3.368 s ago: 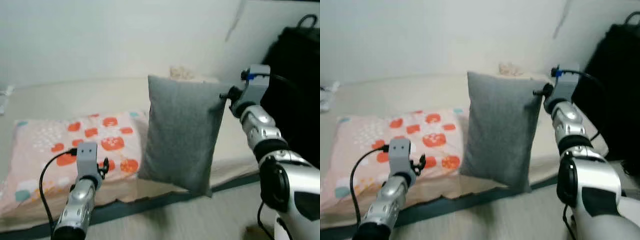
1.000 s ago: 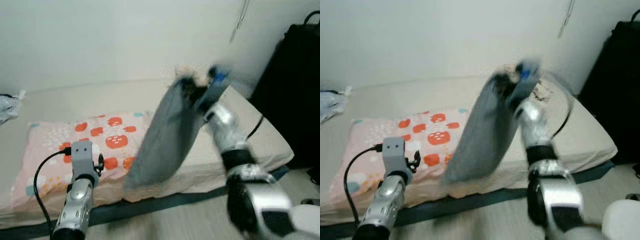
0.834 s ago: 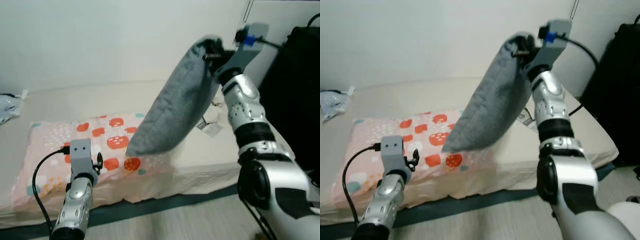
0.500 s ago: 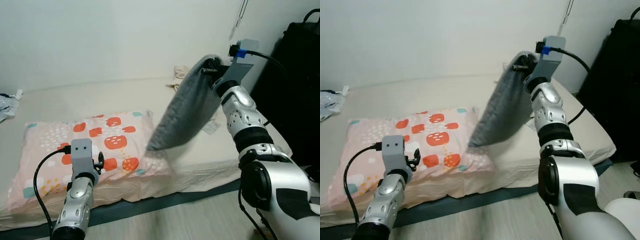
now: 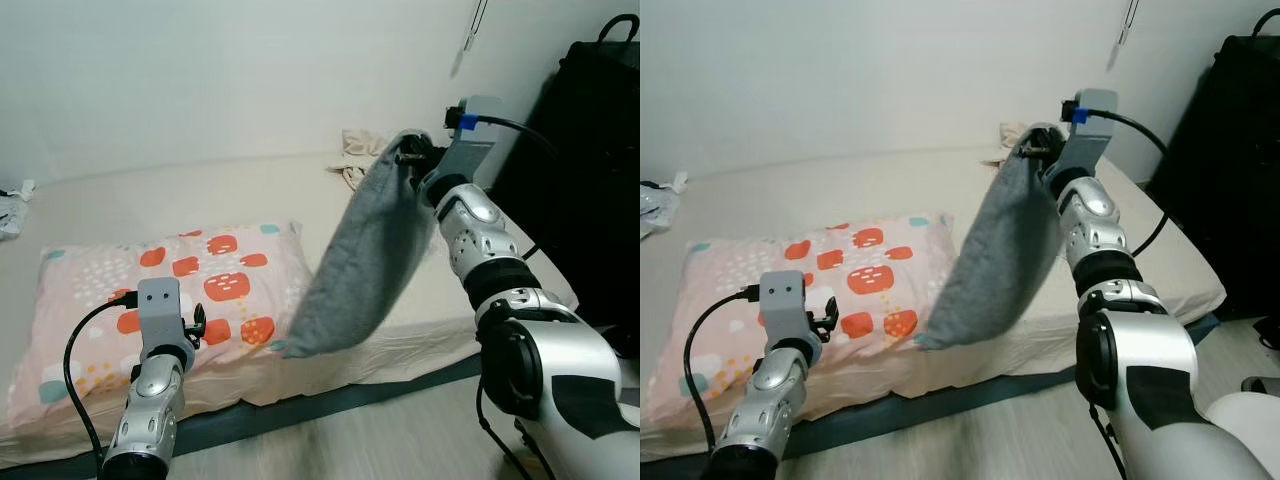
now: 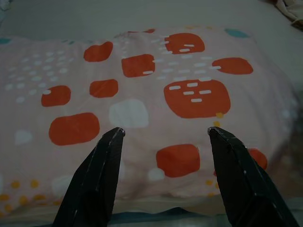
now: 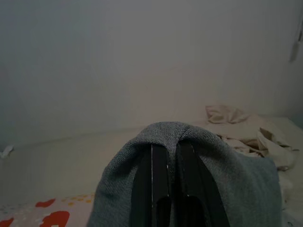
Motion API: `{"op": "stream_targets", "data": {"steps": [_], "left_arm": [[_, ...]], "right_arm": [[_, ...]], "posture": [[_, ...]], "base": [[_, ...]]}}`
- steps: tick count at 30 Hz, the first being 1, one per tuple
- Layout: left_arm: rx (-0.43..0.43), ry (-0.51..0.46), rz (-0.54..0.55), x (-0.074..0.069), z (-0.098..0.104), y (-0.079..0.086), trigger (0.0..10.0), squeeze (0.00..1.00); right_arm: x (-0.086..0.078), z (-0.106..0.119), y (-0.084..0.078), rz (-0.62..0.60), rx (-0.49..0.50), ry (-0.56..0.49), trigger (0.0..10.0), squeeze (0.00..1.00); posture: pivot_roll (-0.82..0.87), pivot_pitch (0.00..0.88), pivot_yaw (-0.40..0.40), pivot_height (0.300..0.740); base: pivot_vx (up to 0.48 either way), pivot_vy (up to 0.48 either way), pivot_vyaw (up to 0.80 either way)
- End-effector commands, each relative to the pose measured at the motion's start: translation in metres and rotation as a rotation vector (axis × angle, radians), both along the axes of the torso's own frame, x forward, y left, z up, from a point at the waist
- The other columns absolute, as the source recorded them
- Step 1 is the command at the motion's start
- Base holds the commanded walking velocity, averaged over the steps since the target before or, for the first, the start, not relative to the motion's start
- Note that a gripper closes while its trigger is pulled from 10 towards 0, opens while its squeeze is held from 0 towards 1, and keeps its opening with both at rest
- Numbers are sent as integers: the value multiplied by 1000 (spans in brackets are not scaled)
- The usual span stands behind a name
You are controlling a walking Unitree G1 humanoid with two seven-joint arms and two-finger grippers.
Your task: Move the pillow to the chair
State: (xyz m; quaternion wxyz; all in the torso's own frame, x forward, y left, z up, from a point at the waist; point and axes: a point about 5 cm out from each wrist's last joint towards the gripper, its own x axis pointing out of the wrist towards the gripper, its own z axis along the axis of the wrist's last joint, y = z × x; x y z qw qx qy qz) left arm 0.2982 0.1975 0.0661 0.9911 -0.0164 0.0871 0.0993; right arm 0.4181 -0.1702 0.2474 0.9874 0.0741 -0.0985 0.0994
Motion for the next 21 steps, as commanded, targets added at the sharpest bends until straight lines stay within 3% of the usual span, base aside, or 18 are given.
{"op": "stream_targets", "data": {"steps": [1,7,18,21], "left_arm": [[3,-12,-3,0,2,1,10000,0],[1,-14,0,-1,2,3,10000,0],[-3,-15,4,-1,2,3,10000,0],[-3,-16,8,-1,2,4,10000,0]], "right_arm": [[1,28,4,9,-14,-112,10000,0],[1,26,11,36,-45,-117,10000,0],[0,23,18,74,-96,-127,10000,0],[0,23,18,76,-80,-126,10000,0]], "posture": [[21,65,-58,740],[22,64,-59,740],[21,63,-60,740],[21,63,-60,740]], "base": [[296,0,0],[298,0,0],[295,0,765],[266,0,0]]}}
